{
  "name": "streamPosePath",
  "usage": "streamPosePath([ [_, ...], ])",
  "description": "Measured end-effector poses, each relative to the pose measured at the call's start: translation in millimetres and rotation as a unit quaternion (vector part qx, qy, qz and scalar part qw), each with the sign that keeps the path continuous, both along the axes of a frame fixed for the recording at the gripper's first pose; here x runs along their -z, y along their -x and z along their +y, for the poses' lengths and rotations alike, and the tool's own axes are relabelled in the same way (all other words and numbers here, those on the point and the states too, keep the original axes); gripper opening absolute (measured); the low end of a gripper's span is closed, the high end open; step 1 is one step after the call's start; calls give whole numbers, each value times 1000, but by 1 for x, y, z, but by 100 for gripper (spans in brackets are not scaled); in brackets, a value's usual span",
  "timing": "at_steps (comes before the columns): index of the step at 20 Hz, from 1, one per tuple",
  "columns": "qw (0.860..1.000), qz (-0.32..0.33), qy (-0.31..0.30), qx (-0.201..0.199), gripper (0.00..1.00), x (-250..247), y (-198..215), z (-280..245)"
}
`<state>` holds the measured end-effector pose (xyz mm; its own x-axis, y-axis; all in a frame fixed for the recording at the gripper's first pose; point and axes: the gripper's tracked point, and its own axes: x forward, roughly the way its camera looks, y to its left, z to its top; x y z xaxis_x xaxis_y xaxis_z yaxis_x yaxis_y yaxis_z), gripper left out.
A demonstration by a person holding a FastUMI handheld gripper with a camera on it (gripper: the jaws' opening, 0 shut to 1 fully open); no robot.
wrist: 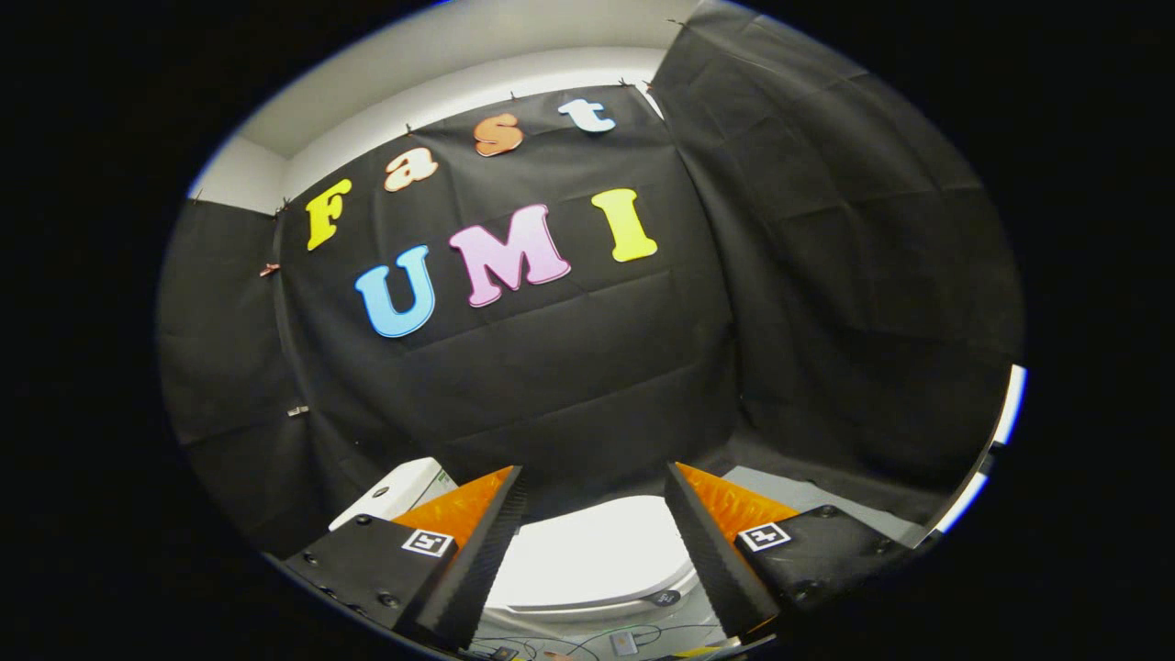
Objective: Open the toilet lid.
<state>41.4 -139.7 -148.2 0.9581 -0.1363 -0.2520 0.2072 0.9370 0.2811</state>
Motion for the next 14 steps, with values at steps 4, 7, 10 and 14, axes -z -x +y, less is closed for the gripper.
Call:
streamPosePath([
  [4, 999, 29, -40, 10, 97, 47, -7, -25],
  [7, 995, 61, -79, 12, 97, 92, -11, -42],
  [10, 988, 93, -124, 20, 96, 137, -14, -55],
  [14, 977, 122, -174, 31, 96, 191, -15, -65],
])
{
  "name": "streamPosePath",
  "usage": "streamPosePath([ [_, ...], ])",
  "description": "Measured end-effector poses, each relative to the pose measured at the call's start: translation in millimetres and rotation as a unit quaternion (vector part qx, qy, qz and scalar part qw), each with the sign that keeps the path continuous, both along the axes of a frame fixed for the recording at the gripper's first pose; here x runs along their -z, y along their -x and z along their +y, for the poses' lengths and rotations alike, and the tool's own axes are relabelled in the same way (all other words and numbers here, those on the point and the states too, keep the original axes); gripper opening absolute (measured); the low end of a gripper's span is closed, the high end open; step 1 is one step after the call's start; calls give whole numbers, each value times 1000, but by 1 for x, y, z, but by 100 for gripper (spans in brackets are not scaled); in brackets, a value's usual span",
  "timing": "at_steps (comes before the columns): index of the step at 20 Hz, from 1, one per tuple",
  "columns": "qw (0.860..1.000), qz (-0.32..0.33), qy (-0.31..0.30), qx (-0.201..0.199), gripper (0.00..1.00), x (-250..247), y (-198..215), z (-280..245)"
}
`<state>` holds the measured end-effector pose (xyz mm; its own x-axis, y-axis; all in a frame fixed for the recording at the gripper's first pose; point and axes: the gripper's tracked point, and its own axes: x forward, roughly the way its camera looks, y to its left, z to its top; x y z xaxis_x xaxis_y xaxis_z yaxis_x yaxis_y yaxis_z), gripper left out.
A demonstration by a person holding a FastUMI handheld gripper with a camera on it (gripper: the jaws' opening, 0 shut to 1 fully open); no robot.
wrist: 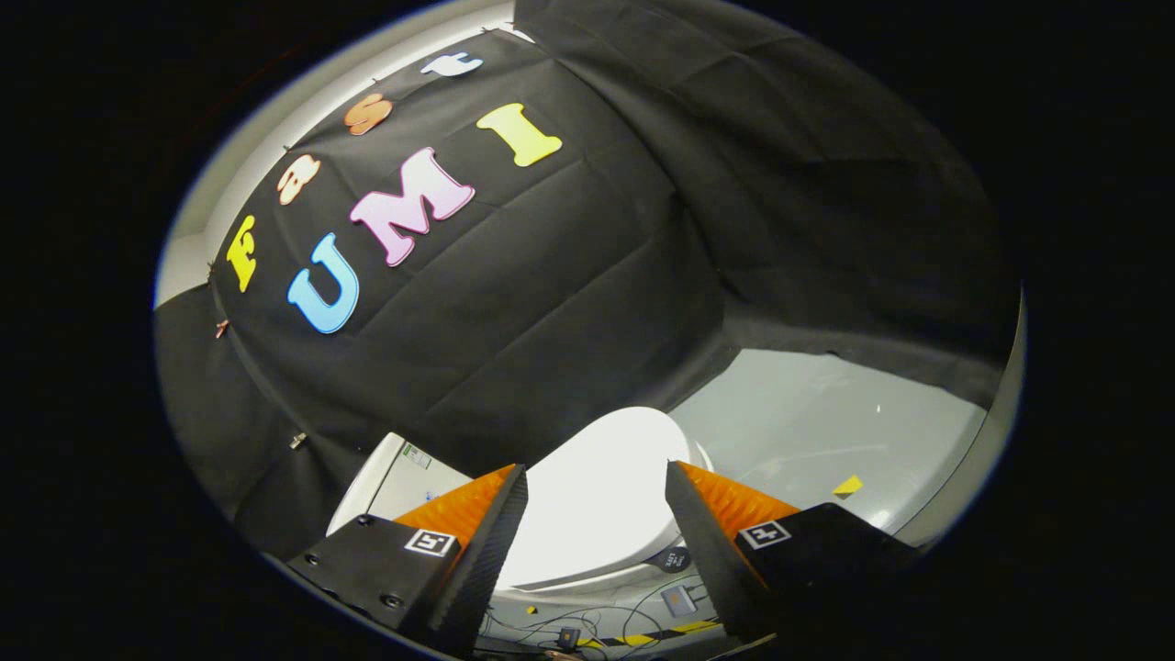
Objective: Open the toilet lid.
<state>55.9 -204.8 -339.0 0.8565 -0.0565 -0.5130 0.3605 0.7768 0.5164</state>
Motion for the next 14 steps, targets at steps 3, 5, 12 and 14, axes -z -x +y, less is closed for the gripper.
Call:
streamPosePath([
  [3, 999, 26, -41, 8, 96, 44, 7, -4],
  [5, 997, 41, -67, 14, 96, 74, 8, -6],
  [12, 984, 96, -147, 37, 95, 168, 16, 0],
  [14, 979, 105, -170, 45, 95, 184, 19, 3],
])
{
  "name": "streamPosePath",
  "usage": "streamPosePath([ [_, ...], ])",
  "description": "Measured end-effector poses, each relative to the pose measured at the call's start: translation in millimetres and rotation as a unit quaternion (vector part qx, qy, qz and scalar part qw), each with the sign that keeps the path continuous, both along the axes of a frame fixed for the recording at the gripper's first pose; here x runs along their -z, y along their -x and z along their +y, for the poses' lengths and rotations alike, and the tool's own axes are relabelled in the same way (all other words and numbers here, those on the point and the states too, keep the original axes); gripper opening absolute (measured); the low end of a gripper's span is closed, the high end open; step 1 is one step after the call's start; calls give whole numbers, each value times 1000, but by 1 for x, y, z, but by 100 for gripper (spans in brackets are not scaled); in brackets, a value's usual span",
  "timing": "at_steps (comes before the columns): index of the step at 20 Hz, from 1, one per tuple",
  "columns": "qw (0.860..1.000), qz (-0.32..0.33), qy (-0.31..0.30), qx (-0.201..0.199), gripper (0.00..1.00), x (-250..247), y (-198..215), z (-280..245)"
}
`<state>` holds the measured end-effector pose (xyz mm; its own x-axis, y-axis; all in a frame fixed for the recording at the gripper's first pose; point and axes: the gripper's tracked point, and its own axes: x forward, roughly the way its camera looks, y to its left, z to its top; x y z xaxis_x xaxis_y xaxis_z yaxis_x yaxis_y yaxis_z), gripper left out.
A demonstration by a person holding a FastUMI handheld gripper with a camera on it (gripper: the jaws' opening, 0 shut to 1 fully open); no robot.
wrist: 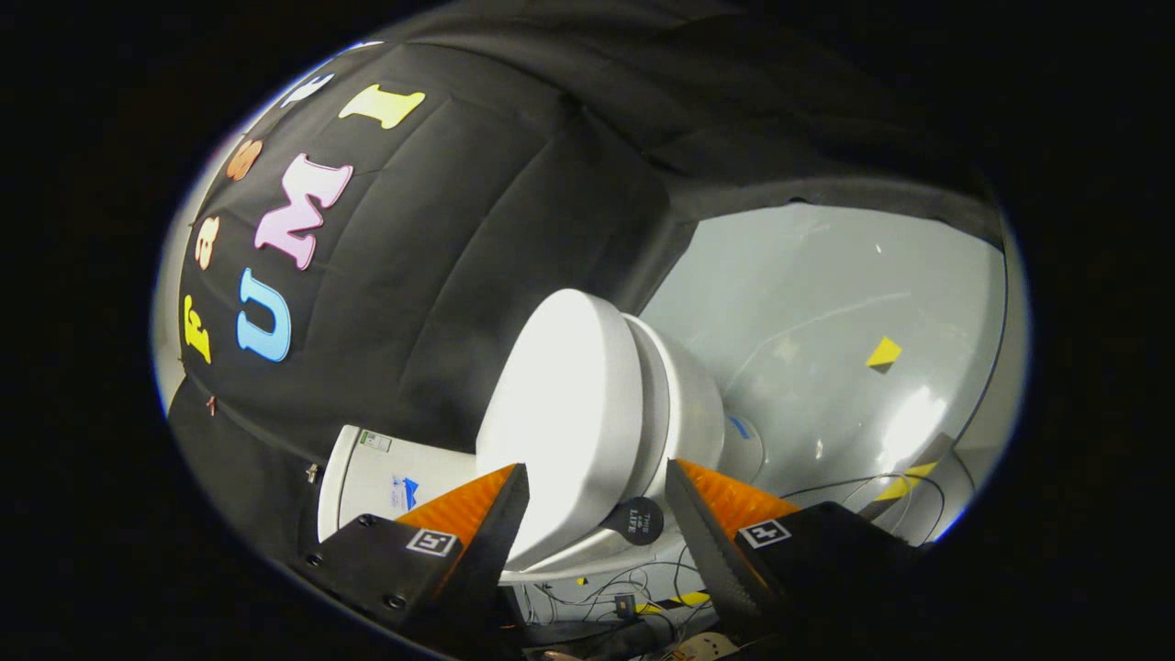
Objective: Open the toilet lid.
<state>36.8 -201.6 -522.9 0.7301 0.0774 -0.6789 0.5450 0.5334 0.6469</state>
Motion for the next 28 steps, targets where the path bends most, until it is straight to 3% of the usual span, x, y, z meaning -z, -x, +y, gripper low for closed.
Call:
streamPosePath([
  [4, 999, 23, -36, 10, 88, 34, 6, 18],
  [6, 998, 30, -51, 14, 79, 44, 10, 24],
  [9, 996, 34, -77, 18, 79, 56, 11, 34],
  [11, 995, 43, -90, 17, 55, 67, 13, 41],
  [13, 993, 42, -107, 18, 55, 71, 17, 49],
  [18, 990, 35, -134, 39, 32, 63, 16, 45],
  [19, 989, 33, -139, 36, 21, 72, 18, 49],
  [21, 988, 14, -150, 35, 20, 64, 14, 52],
  [23, 990, 19, -136, 36, 5, 65, 13, 53],
  [28, 996, 28, -87, 3, 5, 61, 10, 56],
])
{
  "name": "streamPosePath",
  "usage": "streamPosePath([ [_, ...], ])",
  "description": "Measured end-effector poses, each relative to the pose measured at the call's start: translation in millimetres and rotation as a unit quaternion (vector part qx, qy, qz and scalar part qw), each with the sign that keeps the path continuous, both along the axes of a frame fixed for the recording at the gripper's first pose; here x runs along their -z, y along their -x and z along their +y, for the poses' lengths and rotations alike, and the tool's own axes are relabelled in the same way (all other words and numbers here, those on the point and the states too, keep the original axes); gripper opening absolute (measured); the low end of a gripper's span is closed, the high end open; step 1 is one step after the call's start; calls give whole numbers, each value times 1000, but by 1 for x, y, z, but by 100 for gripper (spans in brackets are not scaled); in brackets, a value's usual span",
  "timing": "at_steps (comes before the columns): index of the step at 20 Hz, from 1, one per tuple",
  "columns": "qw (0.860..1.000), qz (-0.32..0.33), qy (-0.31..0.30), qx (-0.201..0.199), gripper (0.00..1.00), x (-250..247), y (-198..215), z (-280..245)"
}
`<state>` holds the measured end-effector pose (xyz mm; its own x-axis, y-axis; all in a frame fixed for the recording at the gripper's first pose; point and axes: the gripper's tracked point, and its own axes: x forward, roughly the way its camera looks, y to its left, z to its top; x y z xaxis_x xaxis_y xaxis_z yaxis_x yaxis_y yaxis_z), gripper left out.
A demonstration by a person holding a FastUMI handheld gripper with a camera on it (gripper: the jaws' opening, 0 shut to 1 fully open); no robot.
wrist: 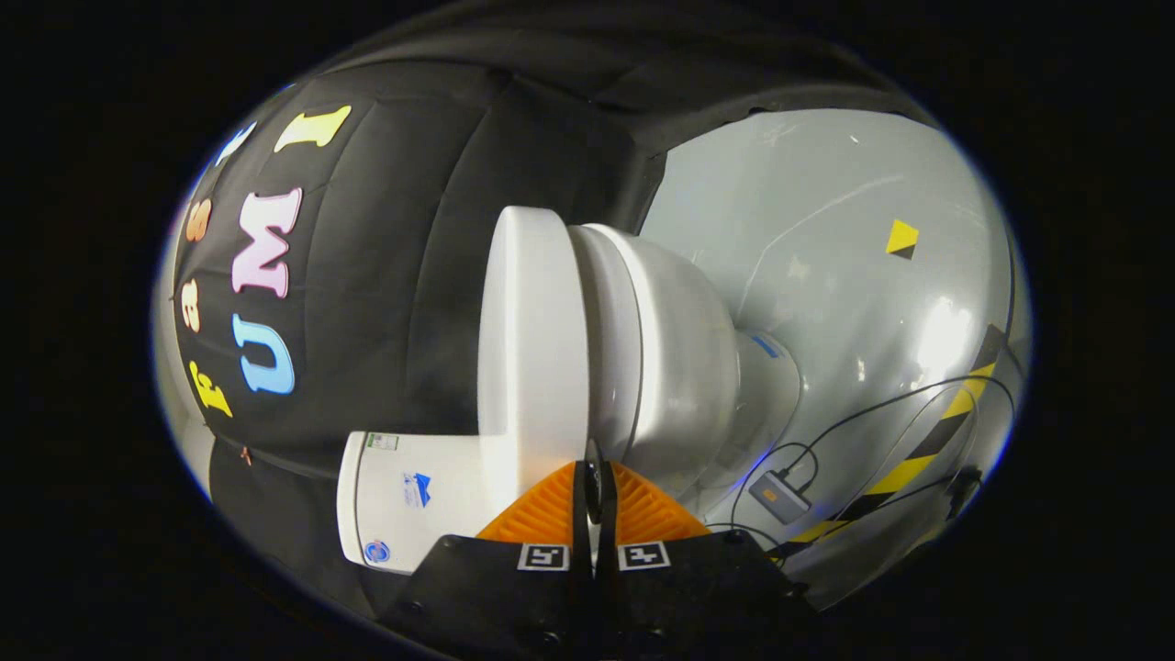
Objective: Open the toilet lid.
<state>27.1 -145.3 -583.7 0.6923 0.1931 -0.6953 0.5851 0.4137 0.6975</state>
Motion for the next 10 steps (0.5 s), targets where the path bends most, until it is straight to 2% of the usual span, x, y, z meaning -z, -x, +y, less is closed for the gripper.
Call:
streamPosePath([
  [5, 998, -20, 47, -40, 5, -33, -10, 6],
  [10, 989, -43, 110, -93, 5, -80, -23, 24],
])
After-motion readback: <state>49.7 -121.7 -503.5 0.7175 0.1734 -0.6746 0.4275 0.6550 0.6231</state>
